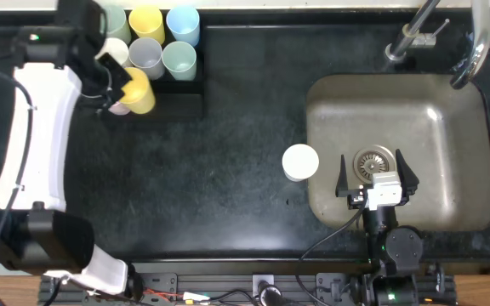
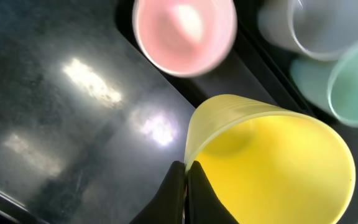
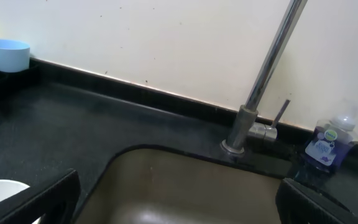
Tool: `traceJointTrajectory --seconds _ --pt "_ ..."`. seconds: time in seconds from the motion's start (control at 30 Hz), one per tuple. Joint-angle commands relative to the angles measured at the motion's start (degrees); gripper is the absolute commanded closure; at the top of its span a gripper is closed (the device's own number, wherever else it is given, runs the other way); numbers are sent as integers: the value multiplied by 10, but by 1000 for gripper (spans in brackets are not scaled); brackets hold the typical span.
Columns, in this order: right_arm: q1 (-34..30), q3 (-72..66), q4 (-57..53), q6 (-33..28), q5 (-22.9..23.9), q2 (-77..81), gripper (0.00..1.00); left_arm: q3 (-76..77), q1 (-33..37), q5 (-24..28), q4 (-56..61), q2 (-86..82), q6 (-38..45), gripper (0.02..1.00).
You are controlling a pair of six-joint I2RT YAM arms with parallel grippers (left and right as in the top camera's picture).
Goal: Store Cups
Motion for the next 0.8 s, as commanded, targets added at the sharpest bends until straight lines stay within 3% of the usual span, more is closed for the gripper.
traceJointTrajectory --seconds 0.03,0.23,0.8 --pt "3 -8 3 -2 -4 -5 3 -4 11 -1 27 23 -17 982" --pt "3 -8 3 -2 -4 -5 3 -3 11 28 66 54 -18 982" --pt "3 -8 3 -2 -4 -5 5 -3 11 27 82 125 -20 982"
